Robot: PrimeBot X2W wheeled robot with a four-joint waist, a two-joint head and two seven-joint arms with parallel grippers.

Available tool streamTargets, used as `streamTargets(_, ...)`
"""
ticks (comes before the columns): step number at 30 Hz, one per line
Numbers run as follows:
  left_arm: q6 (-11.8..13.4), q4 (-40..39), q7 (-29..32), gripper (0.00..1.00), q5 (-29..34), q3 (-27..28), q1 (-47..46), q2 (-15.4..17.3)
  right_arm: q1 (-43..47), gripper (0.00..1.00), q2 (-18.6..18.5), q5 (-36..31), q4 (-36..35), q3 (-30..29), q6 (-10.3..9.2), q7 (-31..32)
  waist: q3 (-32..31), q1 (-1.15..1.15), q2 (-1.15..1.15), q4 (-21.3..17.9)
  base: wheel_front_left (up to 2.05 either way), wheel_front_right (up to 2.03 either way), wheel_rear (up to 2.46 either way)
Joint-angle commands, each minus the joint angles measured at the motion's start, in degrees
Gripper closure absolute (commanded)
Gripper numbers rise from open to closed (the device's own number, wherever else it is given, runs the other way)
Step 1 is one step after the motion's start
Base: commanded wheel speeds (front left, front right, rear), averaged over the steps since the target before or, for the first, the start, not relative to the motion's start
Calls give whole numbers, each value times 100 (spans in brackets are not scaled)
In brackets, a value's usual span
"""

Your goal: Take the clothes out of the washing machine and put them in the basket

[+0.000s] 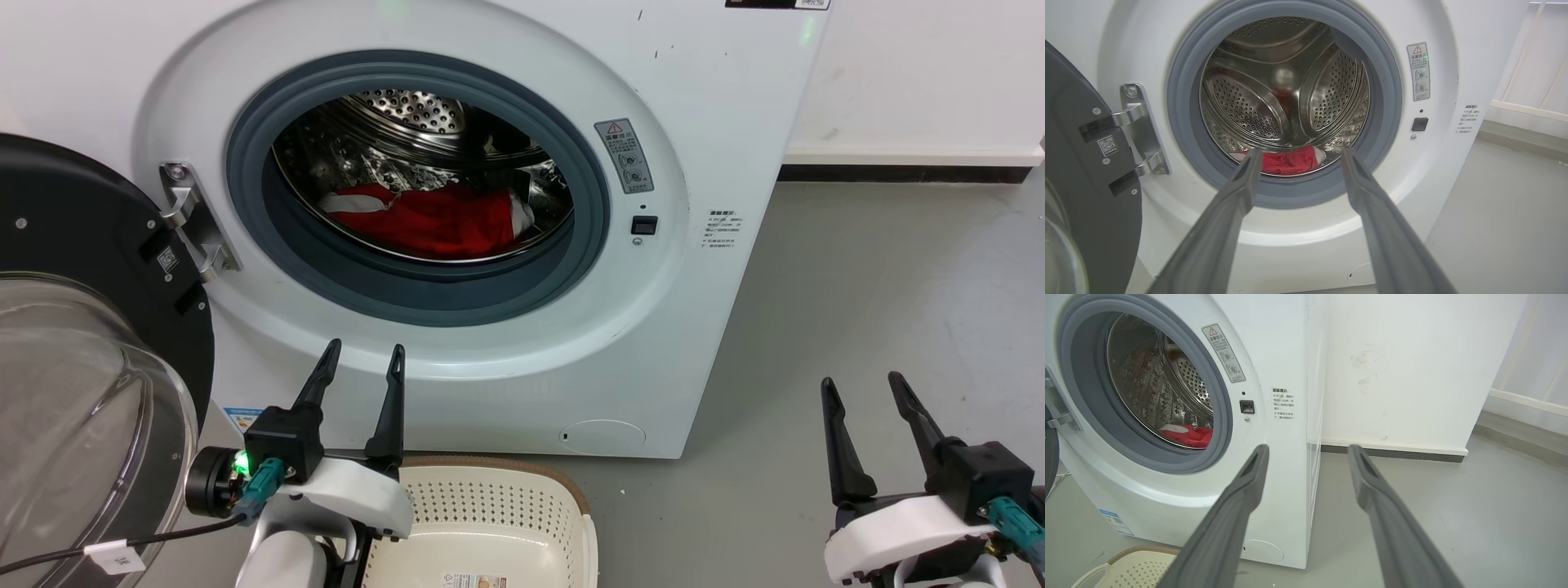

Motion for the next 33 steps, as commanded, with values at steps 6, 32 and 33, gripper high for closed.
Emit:
streamTargets(6, 26, 43, -97, 0, 286, 9, -108, -14, 22, 0, 0, -307, -56, -8, -2, -81, 1, 0, 0, 5, 0, 0, 0)
streamTargets(32, -83, 340, -202, 0, 622, 162, -124, -142, 51, 0, 2, -571, -14, -87, -3, -108, 9, 0, 0, 62, 0, 0, 0)
streamTargets(33, -84, 345, -202, 0, 633, 167, -132, -142, 48, 0, 2, -578, -15, -88, -3, -108, 12, 0, 0, 64, 0, 0, 0)
